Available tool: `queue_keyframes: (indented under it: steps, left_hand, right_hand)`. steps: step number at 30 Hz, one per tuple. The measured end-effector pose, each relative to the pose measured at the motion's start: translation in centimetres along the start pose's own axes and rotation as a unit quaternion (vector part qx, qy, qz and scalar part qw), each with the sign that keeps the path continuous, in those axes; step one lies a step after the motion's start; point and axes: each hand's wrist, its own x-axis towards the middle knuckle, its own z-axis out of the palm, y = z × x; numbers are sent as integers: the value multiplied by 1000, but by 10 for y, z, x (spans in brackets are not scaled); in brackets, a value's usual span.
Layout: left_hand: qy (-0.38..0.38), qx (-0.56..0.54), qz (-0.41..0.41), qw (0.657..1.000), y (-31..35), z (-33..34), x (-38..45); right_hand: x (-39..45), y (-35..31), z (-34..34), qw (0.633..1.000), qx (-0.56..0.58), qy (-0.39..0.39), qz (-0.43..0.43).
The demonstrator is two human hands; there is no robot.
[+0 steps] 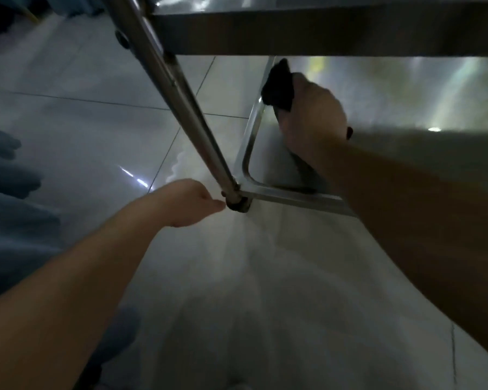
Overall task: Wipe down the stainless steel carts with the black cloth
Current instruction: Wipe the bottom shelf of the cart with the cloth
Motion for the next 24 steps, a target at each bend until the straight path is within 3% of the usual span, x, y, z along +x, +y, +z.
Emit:
queue_keyframes:
  steps: [3, 5, 6, 9, 12, 18, 24]
  left_hand:
    - [82, -212, 6, 974, -10, -8, 7]
    - [135, -328, 70, 932, -7, -7, 10]
    - [156, -359, 103, 914, -2, -4, 12]
    - [204, -498, 177, 824, 20, 10, 19]
    - [230, -624, 180, 725, 42, 14, 27]
    - [292, -610, 138, 723, 49, 19, 34]
    - [313, -618, 119, 711, 54, 19, 36]
  right_hand:
    - [-7, -7, 42, 988, -10, -154, -17]
    - [-15, -8, 62, 949, -3, -310, -57]
    - [-18, -7, 68, 932, -13, -350, -90]
    - [-28, -2, 73, 921, -11, -359, -153]
    - [-56, 15, 63, 925, -15, -337, -176]
    - [-94, 90, 11, 914, -98, -324, -224]
    - [-118, 184, -68, 917, -112, -349, -158]
